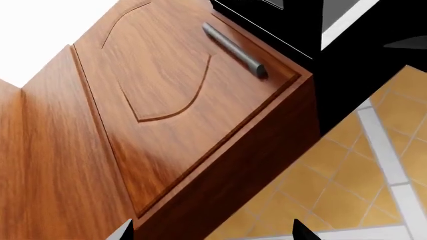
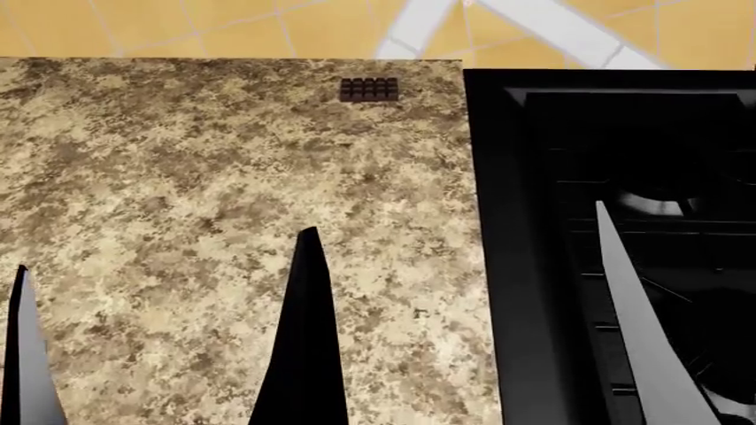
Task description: Close the microwave door
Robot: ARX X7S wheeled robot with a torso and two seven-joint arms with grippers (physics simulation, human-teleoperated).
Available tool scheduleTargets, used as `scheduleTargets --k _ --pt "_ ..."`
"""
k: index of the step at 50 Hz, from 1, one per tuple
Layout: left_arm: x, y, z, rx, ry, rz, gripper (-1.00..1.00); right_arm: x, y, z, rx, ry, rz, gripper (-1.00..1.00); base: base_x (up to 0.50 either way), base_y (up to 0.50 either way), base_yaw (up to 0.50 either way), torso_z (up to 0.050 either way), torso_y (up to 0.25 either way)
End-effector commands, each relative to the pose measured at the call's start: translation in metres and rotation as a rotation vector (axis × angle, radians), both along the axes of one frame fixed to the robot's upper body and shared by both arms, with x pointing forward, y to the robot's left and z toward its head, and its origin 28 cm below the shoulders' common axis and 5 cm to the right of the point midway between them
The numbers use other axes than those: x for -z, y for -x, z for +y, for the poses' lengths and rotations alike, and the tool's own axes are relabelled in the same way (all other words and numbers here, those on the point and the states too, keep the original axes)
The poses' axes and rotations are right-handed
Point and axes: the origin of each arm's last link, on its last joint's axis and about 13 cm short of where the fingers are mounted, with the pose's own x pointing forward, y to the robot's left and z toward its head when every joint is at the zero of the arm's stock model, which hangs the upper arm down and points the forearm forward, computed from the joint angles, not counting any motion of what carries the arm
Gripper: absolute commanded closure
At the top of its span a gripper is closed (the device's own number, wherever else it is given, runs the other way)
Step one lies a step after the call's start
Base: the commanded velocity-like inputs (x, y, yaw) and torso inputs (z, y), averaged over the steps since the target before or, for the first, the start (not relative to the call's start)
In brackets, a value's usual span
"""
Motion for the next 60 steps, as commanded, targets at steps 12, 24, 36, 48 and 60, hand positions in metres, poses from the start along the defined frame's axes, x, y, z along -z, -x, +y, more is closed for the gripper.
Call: scheduleTargets --k 12,24,36,48,60 --pt "0.0 0.0 0.0 0.002 -0.003 -0.004 -1.0 0.001 0.003 0.001 0.003 0.005 -0.023 -1.0 0.01 0.0 0.0 0.0 0.0" --pt "-0.003 -0.003 -0.003 0.002 -0.004 -0.004 -1.0 -0.041 -0.015 0.024 -0.031 0.118 -0.143 -1.0 0.0 0.0 0.0 0.0 0.0" --pt "0.0 0.001 -0.004 0.011 -0.002 -0.003 -1.0 -0.084 -0.03 0.03 -0.055 0.142 -0.15 -1.0 0.0 0.0 0.0 0.0 0.0" --pt "-0.001 -0.001 -0.004 0.018 -0.004 -0.001 -1.0 -0.103 -0.033 0.031 -0.063 0.157 -0.155 -1.0 0.0 0.0 0.0 0.0 0.0" --pt "-0.008 -0.007 -0.006 0.014 -0.008 0.003 -1.0 -0.147 -0.028 0.025 -0.023 0.172 -0.183 -1.0 0.0 0.0 0.0 0.0 0.0"
